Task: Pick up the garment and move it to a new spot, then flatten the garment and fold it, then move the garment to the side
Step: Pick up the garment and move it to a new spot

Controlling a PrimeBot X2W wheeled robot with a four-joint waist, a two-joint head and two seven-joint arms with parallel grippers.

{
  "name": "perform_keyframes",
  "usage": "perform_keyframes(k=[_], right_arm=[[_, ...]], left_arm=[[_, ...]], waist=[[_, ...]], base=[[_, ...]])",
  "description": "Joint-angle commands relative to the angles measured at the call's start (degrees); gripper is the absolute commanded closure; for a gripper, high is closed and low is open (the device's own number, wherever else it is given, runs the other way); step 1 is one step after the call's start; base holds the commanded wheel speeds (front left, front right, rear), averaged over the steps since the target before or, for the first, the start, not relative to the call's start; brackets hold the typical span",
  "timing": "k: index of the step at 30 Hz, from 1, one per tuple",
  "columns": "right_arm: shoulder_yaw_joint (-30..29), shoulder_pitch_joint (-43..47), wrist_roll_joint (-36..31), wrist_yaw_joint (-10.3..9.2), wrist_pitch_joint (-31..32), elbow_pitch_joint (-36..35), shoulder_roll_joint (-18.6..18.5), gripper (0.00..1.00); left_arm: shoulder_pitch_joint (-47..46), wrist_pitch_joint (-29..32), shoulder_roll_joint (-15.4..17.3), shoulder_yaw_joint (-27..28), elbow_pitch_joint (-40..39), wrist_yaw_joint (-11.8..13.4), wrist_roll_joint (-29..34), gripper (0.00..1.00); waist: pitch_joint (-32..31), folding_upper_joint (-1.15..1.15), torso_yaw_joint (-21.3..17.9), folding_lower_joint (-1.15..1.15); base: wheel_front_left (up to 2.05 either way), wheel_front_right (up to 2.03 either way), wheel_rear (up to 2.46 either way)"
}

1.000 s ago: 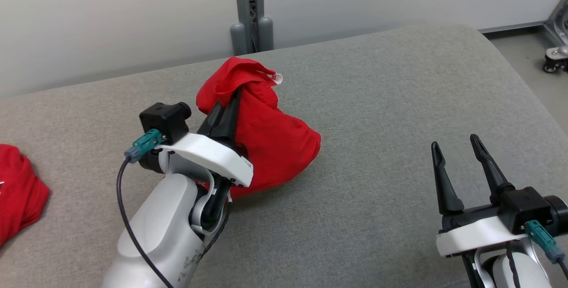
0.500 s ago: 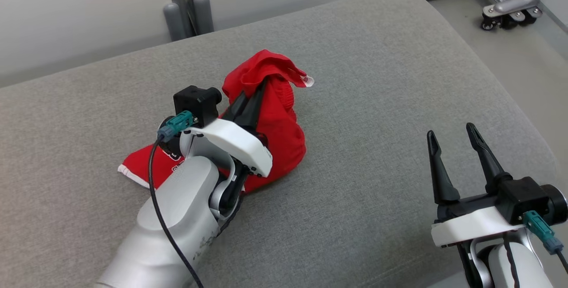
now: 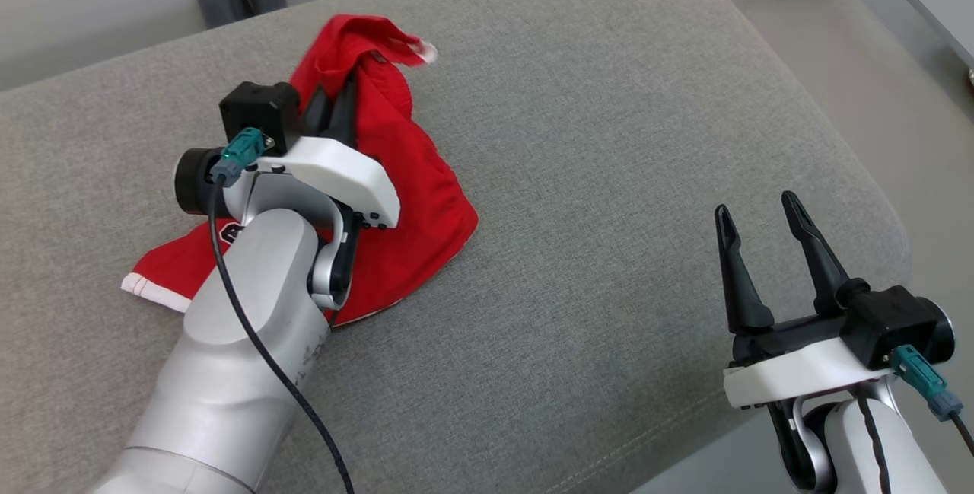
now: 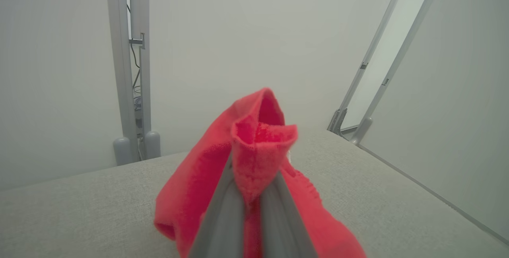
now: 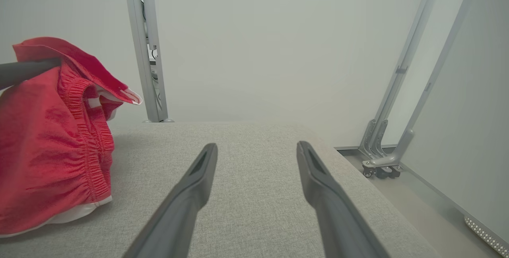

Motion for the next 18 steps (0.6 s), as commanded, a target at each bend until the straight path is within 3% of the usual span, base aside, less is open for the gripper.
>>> perform_keyframes(k=[1, 8, 9, 10, 18], right_arm=[[0.23, -0.55, 0.53, 0.01, -0.29, -0.22, -0.17, 0.0], [1.18, -1.15, 1.35, 0.01, -0.29, -0.09, -0.16, 0.0], [1.34, -1.25, 1.42, 0.01, -0.29, -0.01, -0.17, 0.0], [1.46, -1.37, 1.42, 0.01, -0.29, 0.08, -0.17, 0.0], [0.94, -1.61, 0.86, 0.01, -0.29, 0.55, -0.23, 0.0]], left_arm=[[-0.45, -0.26, 0.25, 1.3, -0.44, 0.65, 1.52, 1.0], [1.19, -0.26, 0.21, 5.99, 1.33, 0.87, 6.05, 1.0], [1.64, -0.25, 0.21, 6.09, 3.52, 0.93, 5.59, 0.06], [1.27, -0.2, 0.18, 5.59, 4.95, 0.5, 5.45, 0.0], [-0.38, -0.2, 0.12, 3.53, 8.55, -1.05, 3.28, 0.0]], waist=[[0.74, 0.0, -0.6, 0.0], [1.81, 0.0, -1.22, 0.0], [1.85, 0.0, -1.27, 0.0], [1.92, 0.0, -1.27, 0.0], [0.9, 0.0, 0.52, 0.0]], base=[[0.0, 0.0, 0.0], [0.0, 0.0, 0.0], [0.0, 0.0, 0.0], [0.0, 0.0, 0.0], [0.0, 0.0, 0.0]])
